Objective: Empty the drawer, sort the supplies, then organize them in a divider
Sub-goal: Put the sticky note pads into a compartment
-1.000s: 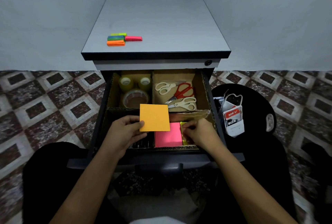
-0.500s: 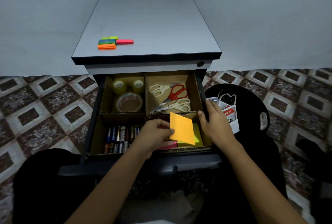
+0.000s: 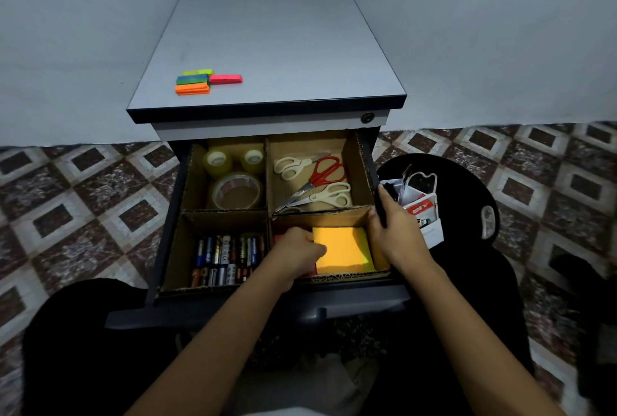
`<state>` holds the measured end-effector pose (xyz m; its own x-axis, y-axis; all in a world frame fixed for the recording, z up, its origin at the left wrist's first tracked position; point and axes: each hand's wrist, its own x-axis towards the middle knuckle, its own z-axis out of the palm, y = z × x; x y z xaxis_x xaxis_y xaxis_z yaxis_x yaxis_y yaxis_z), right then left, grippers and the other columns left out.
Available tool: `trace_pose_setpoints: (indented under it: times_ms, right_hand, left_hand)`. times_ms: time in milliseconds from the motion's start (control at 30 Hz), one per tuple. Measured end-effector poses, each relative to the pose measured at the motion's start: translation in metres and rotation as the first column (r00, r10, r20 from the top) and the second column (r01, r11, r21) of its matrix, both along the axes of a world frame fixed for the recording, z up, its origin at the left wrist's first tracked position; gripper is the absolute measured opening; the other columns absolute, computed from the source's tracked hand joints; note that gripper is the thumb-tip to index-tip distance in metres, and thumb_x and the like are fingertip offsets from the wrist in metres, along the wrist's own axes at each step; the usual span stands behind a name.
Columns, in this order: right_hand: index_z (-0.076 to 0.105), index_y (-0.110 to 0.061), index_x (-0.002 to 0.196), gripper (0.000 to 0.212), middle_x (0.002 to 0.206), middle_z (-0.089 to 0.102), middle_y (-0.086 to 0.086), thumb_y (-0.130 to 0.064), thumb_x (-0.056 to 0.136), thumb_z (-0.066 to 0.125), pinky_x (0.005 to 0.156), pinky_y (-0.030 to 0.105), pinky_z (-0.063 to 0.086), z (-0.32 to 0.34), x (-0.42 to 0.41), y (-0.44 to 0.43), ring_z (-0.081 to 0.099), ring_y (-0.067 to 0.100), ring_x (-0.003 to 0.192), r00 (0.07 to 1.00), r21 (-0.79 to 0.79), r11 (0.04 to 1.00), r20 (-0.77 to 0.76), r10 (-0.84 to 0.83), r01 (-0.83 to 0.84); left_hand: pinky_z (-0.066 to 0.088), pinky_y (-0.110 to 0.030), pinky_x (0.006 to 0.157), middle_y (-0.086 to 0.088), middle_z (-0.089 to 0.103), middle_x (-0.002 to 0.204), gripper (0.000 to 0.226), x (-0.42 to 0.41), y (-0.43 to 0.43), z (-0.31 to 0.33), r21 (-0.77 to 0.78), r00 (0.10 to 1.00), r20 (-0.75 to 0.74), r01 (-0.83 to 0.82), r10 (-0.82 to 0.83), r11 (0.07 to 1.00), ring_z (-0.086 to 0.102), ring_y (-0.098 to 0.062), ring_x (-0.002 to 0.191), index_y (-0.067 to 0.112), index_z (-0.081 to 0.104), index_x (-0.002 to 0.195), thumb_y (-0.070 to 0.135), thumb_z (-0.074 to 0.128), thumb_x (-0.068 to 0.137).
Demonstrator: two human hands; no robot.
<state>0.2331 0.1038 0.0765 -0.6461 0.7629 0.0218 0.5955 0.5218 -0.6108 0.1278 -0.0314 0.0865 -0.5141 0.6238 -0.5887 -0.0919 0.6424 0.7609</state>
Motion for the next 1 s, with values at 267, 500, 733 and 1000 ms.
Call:
trace_pose_setpoints:
  times_ms: [267, 500, 733, 1000]
  right_hand:
    - [0.026, -0.016, 0.148, 0.054, 0.14, 0.048, 0.011, -0.022, 0.098, 0.044, 0.096, 0.029, 0.04, -0.003, -0.001, 0.0, 0.048, 0.027, 0.125, 1.0, 0.007, 1.0, 0.009, 0.0, 0.0]
    - [0.026, -0.015, 0.148, 0.054, 0.141, 0.047, 0.011, -0.022, 0.097, 0.044, 0.096, 0.03, 0.041, -0.004, -0.001, 0.001, 0.049, 0.028, 0.125, 1.0, -0.003, 1.0, 0.014, 0.01, -0.01]
    - [0.026, -0.013, 0.148, 0.054, 0.142, 0.045, 0.011, -0.022, 0.098, 0.043, 0.098, 0.03, 0.04, -0.002, -0.001, -0.001, 0.046, 0.026, 0.127, 0.999, 0.02, 1.0, 0.046, 0.018, -0.019]
    - [0.042, -0.01, 0.14, 0.047, 0.136, 0.045, 0.015, -0.02, 0.094, 0.049, 0.102, 0.036, 0.039, 0.007, -0.005, -0.006, 0.043, 0.028, 0.124, 0.998, 0.196, 0.98, 0.061, 0.019, -0.03]
  left_hand:
    - [0.046, -0.036, 0.095, -0.018, 0.053, 0.124, 0.042, 0.001, 0.004, 0.005, 0.033, 0.993, 0.114, 0.022, -0.025, 0.999, 0.052, -0.019, 0.098, 0.0, 0.044, 0.133, 0.011, 0.052, 0.094]
    - [0.049, -0.032, 0.083, -0.009, 0.058, 0.1, 0.038, -0.002, -0.001, 0.006, 0.057, 0.998, 0.061, 0.006, -0.009, 0.998, 0.056, -0.017, 0.088, 0.002, 0.05, 0.131, 0.016, 0.051, 0.095]
    - [0.049, -0.041, 0.093, -0.004, 0.063, 0.109, 0.016, -0.016, -0.026, 0.024, 0.207, 0.958, -0.282, 0.016, 0.044, 0.978, 0.059, -0.019, 0.102, 0.032, 0.059, 0.105, 0.022, 0.052, 0.094]
    - [0.041, -0.022, 0.079, -0.009, 0.06, 0.114, 0.027, -0.074, -0.089, 0.028, 0.251, 0.542, -0.804, -0.062, 0.244, 0.966, 0.055, -0.018, 0.102, 0.008, 0.061, 0.118, 0.014, 0.054, 0.093]
